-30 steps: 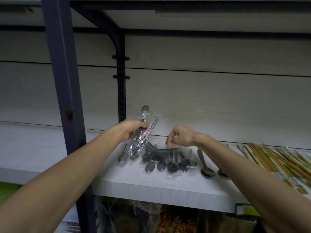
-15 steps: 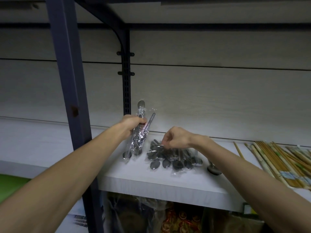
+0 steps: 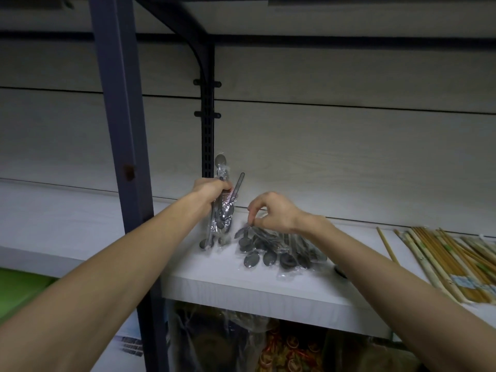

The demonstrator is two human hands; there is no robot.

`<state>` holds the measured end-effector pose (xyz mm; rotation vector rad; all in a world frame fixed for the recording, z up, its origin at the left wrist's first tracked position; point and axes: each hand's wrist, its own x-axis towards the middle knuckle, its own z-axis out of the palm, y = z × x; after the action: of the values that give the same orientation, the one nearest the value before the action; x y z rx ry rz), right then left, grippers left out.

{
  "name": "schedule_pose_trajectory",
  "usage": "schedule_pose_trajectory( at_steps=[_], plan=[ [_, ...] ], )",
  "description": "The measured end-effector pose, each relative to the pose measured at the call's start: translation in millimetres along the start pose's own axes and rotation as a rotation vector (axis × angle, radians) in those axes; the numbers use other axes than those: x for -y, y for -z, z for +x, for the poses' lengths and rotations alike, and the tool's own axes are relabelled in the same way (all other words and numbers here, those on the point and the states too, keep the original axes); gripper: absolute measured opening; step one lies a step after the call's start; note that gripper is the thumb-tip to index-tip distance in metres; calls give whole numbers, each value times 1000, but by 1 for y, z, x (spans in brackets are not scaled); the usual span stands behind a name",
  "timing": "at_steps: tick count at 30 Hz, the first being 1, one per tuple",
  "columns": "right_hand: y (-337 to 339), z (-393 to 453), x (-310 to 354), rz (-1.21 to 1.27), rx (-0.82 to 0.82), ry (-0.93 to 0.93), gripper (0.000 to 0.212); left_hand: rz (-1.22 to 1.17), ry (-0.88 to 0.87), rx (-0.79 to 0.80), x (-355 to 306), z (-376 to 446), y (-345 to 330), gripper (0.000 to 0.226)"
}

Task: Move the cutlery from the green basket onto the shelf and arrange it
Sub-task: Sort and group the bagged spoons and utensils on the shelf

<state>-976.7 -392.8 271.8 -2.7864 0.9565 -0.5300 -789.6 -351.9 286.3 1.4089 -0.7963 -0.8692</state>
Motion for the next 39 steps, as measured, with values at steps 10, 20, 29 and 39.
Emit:
schedule_pose_trajectory(
  at_steps=[10,20,29,39],
  plan=[
    [6,-9,3,575,37,-236,33,97,-36,81,5,-8,-11,6],
    [13,-16,-17,866,-388,-474,19,161,35,414,2,-23,-27,18],
    [42,-45,-50,695,33,-632,29,163,111,475,7,-20,-30,27],
    [27,-25,-28,694,-122,-467,46,259,154,598,5,-19,-24,29]
  ],
)
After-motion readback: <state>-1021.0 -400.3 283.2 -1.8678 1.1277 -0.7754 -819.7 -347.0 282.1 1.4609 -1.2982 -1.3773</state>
